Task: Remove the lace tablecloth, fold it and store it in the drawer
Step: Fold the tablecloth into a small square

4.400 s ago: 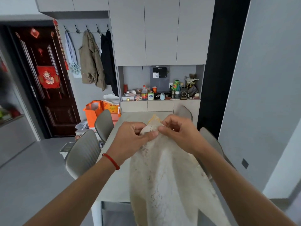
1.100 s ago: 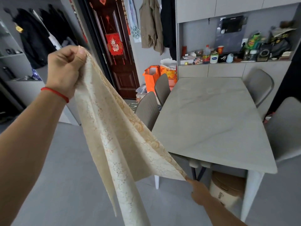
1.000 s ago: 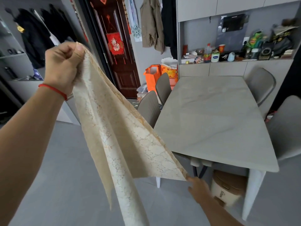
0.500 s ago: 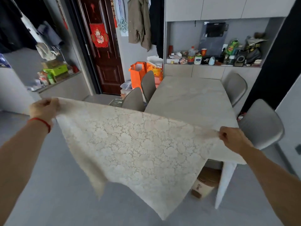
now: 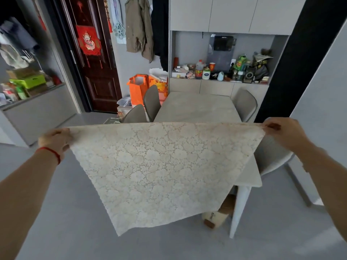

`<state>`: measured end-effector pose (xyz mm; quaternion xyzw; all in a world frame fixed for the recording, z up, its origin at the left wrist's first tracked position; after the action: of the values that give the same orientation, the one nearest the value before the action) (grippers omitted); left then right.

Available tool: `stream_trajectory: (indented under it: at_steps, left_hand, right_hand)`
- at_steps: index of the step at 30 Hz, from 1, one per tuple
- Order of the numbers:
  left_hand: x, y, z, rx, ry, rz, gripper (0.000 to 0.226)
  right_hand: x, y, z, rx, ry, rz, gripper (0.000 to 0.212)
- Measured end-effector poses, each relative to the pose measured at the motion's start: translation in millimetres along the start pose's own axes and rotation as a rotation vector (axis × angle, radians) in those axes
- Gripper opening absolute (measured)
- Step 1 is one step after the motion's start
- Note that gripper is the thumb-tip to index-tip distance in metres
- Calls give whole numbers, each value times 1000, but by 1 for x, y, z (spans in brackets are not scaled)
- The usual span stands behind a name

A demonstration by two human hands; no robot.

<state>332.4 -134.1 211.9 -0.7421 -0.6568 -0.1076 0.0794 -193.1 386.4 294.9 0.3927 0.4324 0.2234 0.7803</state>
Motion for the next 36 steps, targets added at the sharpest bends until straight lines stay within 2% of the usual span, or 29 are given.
stream_trajectory:
  at_steps: [6,12,13,16,20,22,24,25,27,28,30,34,36]
  left_hand:
    - [-22,-27,1,86,67,17,22]
    - [-39,-41,-13,112,29,-20,13]
    - [-41,-41,-15,119,17,-43,7]
    - [-46,-41,-21,108,-40,-123,33]
    - [-33,-48,-41,60,-202,-298,40]
    - [-29,-51,-50,56,-239,-359,41]
    - [-28,-54,-59,58,-263,-371,39]
    - [-30,-55,-62,62,-271,-368,36]
    - [-30,-59,-71,79,-297,-371,25]
    - [-29,-62,-74,84,-309,-363,21]
    - [-30,-67,-79,103,-323,-350,21]
    - [-8,-87,-86,238,-404,-314,30]
    - [2,-89,-98,341,-444,-351,30]
  right_hand:
    - [-14,7,-10,172,32,113,24]
    - [-11,10,-11,134,-13,162,12]
    - [-11,12,-12,115,-32,142,9]
    - [-8,17,-14,75,-89,6,16]
    - [-6,26,-11,6,-142,-184,14]
    - [-7,34,-6,-101,-133,-249,28]
    - [-11,39,0,-80,-61,-236,39]
    - [-13,42,2,-27,-27,-220,36]
    - [-16,47,5,45,4,-235,14]
    - [-16,49,4,35,-17,-243,11]
    - [-15,50,0,-39,-105,-274,20]
    - [-10,50,11,-393,-279,-506,29]
    - [-10,56,22,-425,-331,-675,31]
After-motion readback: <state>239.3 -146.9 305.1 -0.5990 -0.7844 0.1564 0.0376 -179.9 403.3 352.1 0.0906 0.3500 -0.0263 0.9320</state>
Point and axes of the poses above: each hand's wrist, its own x-axis away from the middle knuckle, its own y-axis out of the back of the hand, z = x × y, the point moved 6 cm from there along -x, towards the middle knuckle, and after that the axes turned 10 degrees about y, right-handed, at the moved point
